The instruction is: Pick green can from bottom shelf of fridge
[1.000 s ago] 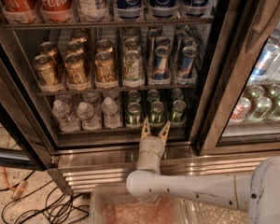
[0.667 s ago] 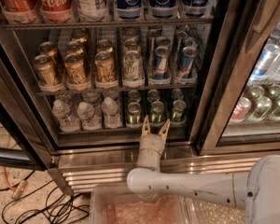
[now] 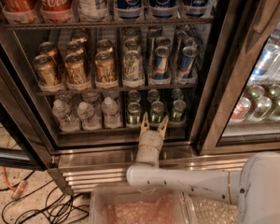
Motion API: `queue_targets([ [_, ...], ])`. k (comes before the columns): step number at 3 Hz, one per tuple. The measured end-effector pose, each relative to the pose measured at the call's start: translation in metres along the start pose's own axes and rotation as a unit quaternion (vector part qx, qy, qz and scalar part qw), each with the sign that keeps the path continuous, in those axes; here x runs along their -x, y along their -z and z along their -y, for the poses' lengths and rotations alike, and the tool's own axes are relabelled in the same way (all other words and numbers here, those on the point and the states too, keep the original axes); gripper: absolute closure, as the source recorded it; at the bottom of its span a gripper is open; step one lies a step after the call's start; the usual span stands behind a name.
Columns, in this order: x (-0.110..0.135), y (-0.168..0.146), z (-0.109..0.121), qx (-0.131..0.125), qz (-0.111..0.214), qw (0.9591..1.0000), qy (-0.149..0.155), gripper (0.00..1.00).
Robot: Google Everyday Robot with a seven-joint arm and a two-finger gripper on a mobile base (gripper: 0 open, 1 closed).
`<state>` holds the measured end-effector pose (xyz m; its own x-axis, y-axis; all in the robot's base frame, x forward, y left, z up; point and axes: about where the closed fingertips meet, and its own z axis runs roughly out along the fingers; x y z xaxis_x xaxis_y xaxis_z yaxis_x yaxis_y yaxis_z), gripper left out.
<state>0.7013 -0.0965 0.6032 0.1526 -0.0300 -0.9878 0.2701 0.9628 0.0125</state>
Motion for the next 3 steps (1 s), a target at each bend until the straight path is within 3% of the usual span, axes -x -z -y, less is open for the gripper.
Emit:
queue_targets([
  [3, -0.001, -0.033, 0.001, -0.017, 0.017, 0.9997, 0.004, 0.36],
])
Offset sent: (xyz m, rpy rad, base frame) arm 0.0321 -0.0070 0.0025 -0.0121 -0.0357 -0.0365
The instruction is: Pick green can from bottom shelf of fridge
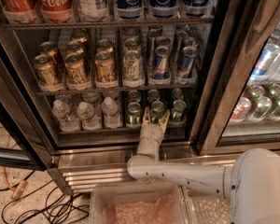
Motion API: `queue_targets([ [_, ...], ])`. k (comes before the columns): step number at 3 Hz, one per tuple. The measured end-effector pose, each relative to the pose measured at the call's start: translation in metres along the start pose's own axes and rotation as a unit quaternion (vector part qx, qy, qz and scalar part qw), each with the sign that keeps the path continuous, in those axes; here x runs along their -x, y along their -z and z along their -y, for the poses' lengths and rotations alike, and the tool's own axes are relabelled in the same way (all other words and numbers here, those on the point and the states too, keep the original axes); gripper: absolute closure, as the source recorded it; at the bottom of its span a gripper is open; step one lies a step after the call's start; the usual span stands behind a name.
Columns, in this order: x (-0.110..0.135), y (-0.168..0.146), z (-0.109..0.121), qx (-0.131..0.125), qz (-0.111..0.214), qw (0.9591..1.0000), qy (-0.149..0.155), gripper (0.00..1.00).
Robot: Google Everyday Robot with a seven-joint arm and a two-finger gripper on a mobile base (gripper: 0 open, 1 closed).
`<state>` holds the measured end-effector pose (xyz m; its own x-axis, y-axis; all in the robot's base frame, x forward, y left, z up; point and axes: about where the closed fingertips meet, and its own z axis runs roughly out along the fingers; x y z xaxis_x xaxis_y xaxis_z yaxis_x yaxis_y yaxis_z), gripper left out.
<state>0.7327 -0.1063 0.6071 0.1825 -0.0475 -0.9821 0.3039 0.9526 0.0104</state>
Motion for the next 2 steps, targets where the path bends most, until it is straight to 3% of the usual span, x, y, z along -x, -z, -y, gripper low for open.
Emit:
queue_targets([
  [2, 0.0012, -0.0013, 0.0011, -0.002, 0.002, 1.0000, -0.002, 0.78],
])
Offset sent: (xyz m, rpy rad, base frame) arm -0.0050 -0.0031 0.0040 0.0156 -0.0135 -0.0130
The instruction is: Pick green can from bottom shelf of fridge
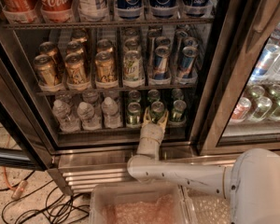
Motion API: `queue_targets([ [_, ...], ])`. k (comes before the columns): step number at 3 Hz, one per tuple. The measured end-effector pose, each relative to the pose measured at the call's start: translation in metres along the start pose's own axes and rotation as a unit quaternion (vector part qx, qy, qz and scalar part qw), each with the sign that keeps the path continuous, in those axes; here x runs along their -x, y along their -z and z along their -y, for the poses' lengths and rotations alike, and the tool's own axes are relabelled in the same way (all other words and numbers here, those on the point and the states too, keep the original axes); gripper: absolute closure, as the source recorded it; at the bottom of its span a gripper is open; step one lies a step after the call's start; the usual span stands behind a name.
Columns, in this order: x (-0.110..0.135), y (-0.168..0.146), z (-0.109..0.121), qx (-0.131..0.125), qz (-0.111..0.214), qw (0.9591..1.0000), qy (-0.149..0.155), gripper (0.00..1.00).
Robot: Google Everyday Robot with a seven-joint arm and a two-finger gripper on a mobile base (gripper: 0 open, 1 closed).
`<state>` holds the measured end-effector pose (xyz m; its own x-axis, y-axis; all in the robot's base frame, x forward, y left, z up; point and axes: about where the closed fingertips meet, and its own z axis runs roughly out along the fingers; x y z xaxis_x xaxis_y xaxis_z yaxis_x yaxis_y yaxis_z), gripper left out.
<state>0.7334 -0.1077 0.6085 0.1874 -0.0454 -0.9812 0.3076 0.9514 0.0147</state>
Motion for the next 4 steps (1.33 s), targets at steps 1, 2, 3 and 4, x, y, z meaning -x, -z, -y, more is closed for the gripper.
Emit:
queue_targets([
  [1, 0.008, 0.005, -0.001, 0.006, 0.005, 0.9999, -0.009, 0.99],
  [2, 0.027, 0.006, -0.005, 0.013, 0.022, 0.9993, -0.029, 1.00],
  [3, 0.055, 0.006, -0.010, 0.021, 0.049, 0.9971, -0.054, 1.00],
  [4, 0.080, 0.015, -0.008, 0.035, 0.063, 0.9950, -0.069, 1.00],
])
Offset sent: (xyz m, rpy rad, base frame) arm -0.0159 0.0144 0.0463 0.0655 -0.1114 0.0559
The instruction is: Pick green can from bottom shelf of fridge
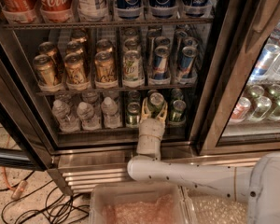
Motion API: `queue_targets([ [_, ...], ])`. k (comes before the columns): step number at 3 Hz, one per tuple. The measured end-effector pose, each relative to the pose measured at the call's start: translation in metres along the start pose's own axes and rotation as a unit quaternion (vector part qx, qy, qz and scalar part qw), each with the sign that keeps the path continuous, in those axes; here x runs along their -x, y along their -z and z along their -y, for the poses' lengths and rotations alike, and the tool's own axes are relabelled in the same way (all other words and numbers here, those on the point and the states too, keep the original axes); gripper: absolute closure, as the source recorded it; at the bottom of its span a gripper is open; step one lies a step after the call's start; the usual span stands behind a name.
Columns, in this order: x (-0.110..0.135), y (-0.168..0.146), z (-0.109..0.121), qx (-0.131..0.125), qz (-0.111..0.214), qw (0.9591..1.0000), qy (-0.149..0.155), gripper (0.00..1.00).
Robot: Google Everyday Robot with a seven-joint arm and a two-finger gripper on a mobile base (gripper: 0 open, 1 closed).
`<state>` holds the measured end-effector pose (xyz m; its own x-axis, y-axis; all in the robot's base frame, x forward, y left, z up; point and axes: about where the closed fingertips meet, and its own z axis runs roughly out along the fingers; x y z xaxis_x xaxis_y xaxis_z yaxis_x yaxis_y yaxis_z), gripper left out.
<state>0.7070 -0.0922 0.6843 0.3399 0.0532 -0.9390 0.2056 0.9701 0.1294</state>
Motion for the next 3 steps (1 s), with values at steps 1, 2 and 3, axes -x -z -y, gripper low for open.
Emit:
queue_targets([
  [1, 0.022, 0.022, 0.008, 0.024, -0.014, 0.9996, 0.000, 1.00],
  [2, 0.046, 0.047, 0.026, 0.060, -0.033, 0.9977, 0.005, 1.00],
  [3, 0.081, 0.065, 0.033, 0.118, -0.043, 0.9917, -0.023, 1.00],
])
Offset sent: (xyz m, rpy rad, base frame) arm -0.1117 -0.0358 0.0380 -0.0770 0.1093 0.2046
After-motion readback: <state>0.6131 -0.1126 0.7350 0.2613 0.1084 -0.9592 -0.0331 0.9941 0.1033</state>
